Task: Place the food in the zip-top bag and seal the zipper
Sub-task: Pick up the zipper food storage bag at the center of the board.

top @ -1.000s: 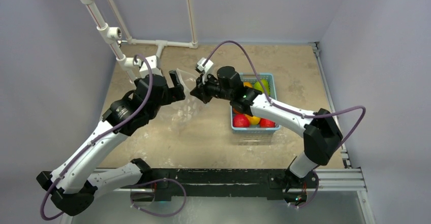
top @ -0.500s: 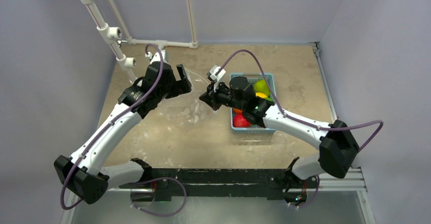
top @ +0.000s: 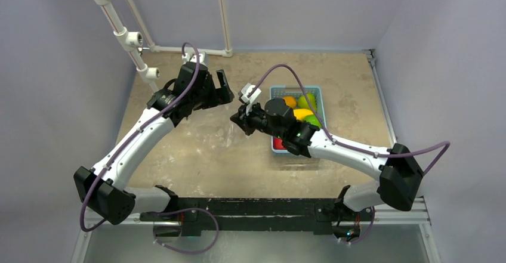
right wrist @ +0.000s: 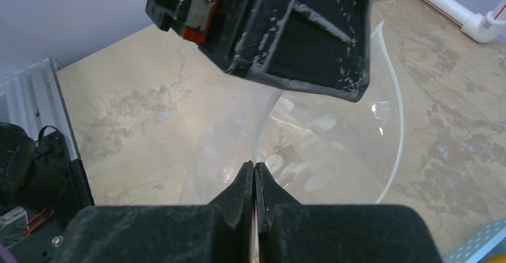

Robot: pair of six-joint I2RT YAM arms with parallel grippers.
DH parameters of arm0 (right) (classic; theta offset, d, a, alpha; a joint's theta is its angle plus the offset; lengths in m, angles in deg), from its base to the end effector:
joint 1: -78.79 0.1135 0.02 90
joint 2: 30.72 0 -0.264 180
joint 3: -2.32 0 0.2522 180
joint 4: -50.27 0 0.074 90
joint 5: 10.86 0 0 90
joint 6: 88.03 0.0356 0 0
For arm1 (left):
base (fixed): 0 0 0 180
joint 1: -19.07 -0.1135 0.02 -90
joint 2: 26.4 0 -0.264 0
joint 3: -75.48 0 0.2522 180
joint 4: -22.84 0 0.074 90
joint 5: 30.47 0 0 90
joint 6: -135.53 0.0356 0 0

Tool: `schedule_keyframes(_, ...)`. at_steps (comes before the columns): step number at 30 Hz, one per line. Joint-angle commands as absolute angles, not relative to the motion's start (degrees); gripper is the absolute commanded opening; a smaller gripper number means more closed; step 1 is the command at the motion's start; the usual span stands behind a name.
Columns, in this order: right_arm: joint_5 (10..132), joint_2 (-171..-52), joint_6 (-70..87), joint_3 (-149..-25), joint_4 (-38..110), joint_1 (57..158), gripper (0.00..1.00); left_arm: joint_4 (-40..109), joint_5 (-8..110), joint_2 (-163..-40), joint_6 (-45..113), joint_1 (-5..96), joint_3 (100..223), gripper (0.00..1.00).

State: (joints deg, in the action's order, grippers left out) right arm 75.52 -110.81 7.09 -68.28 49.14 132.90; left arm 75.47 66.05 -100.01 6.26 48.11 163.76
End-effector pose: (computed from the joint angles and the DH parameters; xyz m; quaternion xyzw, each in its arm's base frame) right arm 0.1922 0.2694 0.3118 -0.3372 0.6915 0.3366 0.5429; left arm 0.2430 -0.1303 0.3634 -0.1048 0.8914 -0.2036 0.3911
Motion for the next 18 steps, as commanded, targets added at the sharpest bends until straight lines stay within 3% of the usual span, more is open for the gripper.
schedule_keyframes(1, 81.41, -109.08, 5.78, -70.59, 51.11, 135.63, 0.0, 77.5, 65.05, -100.2, 8.82, 47.81, 167.72, 0.87)
schedule_keyframes(12, 87.01, -110.11, 5.13, -73.87, 49.86, 138.41, 0.0, 85.12, 65.48, -101.53, 14.44, 47.81, 170.84, 0.75)
schedule_keyframes(18, 88.94, -110.93, 4.87, -76.02, 48.86, 140.4, 0.0, 88.41, 65.84, -102.67, 17.15, 47.81, 173.43, 0.73)
